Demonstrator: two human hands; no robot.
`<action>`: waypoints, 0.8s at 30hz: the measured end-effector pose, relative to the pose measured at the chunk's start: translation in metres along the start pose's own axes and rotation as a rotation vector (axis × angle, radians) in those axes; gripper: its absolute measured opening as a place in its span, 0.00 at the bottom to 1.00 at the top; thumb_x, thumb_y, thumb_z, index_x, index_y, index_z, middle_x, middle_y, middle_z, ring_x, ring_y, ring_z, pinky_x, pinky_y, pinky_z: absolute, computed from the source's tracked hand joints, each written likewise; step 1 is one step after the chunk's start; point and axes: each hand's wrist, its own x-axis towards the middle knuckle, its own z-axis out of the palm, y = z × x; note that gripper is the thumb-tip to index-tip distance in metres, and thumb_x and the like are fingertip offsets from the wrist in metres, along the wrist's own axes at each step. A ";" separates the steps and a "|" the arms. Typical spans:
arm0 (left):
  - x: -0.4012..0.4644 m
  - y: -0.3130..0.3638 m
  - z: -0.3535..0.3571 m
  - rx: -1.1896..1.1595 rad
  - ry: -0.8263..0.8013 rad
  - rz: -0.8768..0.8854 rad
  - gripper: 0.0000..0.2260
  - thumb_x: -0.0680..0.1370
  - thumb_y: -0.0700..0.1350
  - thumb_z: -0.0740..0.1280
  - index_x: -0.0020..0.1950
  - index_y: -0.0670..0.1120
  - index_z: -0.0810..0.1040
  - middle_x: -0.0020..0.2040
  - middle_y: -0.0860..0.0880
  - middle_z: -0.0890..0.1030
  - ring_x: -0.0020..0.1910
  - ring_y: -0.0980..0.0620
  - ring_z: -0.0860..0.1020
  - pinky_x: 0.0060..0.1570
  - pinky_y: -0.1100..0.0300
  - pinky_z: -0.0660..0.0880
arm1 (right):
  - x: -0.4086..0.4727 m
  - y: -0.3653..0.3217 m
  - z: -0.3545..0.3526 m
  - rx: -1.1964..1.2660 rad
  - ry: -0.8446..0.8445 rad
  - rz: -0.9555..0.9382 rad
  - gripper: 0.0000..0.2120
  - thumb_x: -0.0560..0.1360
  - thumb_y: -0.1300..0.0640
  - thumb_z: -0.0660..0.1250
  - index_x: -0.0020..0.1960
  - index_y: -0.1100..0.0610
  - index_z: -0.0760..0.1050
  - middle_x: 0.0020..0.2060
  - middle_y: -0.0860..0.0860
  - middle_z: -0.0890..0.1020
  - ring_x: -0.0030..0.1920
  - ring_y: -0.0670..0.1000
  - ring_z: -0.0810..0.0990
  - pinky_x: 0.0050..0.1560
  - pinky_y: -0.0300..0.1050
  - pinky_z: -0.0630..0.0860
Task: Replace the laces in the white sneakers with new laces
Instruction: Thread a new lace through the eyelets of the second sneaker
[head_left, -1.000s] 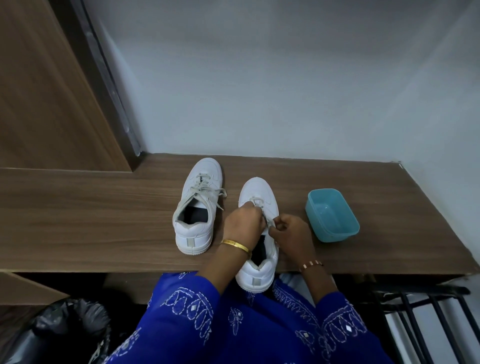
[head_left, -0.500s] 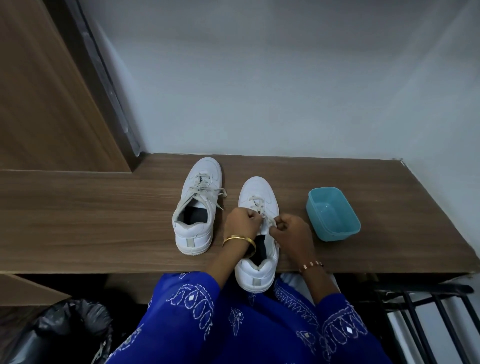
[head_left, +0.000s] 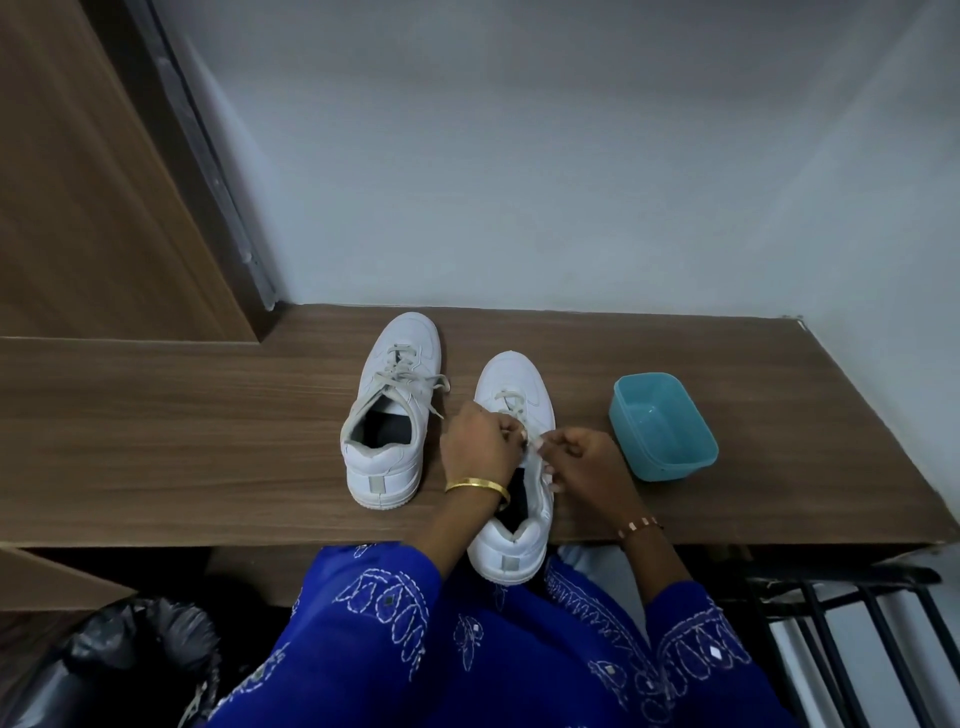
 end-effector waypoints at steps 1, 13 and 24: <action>-0.002 0.000 0.000 0.051 0.025 0.023 0.08 0.75 0.47 0.66 0.50 0.50 0.83 0.54 0.45 0.75 0.55 0.45 0.74 0.54 0.50 0.72 | 0.001 0.000 -0.001 0.107 -0.016 0.048 0.04 0.77 0.59 0.65 0.47 0.59 0.77 0.34 0.52 0.79 0.33 0.47 0.77 0.30 0.38 0.76; -0.015 -0.016 -0.003 0.077 0.165 0.272 0.19 0.66 0.48 0.73 0.56 0.47 0.78 0.51 0.43 0.75 0.51 0.42 0.76 0.50 0.48 0.73 | 0.015 -0.011 0.013 0.507 0.272 0.186 0.05 0.74 0.69 0.62 0.41 0.63 0.74 0.34 0.55 0.80 0.33 0.51 0.77 0.32 0.36 0.76; -0.027 -0.038 -0.005 -0.060 0.111 0.207 0.10 0.74 0.47 0.69 0.44 0.43 0.72 0.41 0.46 0.75 0.40 0.46 0.75 0.36 0.60 0.65 | 0.014 -0.038 -0.038 0.498 0.344 0.021 0.10 0.78 0.55 0.59 0.38 0.53 0.69 0.27 0.47 0.68 0.23 0.43 0.64 0.24 0.36 0.62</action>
